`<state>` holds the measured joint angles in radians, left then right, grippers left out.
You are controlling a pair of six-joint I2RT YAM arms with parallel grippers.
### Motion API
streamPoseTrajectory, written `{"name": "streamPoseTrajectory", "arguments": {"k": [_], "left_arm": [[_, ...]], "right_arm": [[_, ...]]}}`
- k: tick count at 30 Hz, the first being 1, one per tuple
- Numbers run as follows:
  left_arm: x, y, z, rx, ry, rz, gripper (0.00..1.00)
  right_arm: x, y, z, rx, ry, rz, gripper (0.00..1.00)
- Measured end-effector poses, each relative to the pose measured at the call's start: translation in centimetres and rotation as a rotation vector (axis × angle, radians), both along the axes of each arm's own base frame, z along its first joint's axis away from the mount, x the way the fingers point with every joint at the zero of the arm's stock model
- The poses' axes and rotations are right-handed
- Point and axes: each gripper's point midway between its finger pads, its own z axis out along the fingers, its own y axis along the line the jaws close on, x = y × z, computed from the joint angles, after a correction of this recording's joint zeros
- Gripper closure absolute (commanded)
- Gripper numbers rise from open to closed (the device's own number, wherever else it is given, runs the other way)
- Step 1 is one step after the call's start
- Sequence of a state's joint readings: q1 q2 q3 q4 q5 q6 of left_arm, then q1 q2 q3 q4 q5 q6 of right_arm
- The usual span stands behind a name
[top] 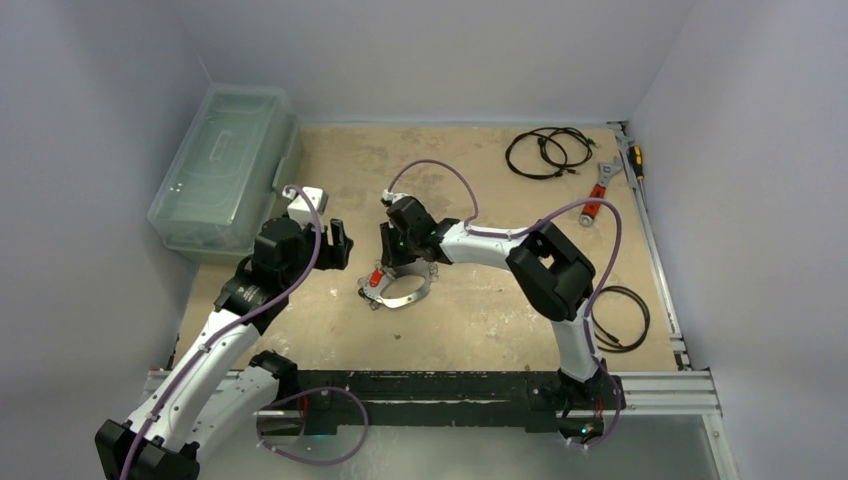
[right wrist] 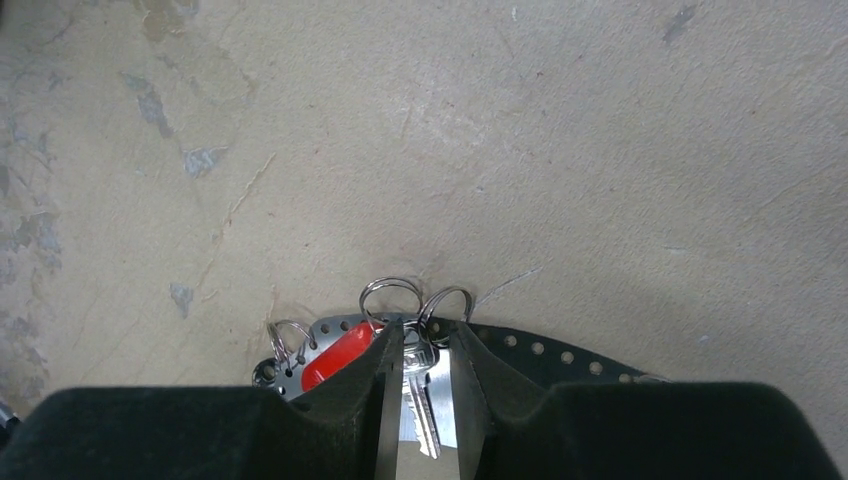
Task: Put the keys on the keyring
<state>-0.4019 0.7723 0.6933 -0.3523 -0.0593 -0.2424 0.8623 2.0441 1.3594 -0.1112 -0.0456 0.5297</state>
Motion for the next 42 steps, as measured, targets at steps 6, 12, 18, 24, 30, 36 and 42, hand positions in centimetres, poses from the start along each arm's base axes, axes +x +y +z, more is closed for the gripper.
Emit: {"name": "streamPoseTrajectory", "arguments": {"k": [6, 12, 18, 24, 30, 36, 42], "left_arm": [[0.0, 0.0, 0.0, 0.0, 0.001, -0.001, 0.36], [0.0, 0.0, 0.0, 0.0, 0.002, -0.002, 0.36], [0.0, -0.1, -0.1, -0.001, 0.003, -0.006, 0.37], [-0.2, -0.4, 0.0, -0.01, 0.003, -0.026, 0.37], [-0.5, -1.1, 0.9, -0.03, -0.03, -0.073, 0.39], [-1.1, -1.6, 2.7, -0.064, -0.097, -0.112, 0.4], [-2.2, -1.9, 5.3, -0.093, -0.205, -0.165, 0.4]], "right_arm": [[0.2, 0.2, 0.2, 0.01, -0.012, 0.008, 0.98], [0.0, 0.5, 0.3, 0.022, -0.008, 0.022, 1.0], [-0.2, 0.6, 0.2, 0.027, -0.006, 0.035, 1.0], [-1.0, 0.8, 0.7, 0.067, -0.005, 0.086, 1.0], [-2.0, 0.8, 2.1, 0.144, -0.002, 0.139, 1.0], [-2.5, 0.8, 4.8, 0.237, -0.027, 0.208, 1.0], [-3.1, 0.4, 8.2, 0.34, -0.066, 0.287, 1.0]]}}
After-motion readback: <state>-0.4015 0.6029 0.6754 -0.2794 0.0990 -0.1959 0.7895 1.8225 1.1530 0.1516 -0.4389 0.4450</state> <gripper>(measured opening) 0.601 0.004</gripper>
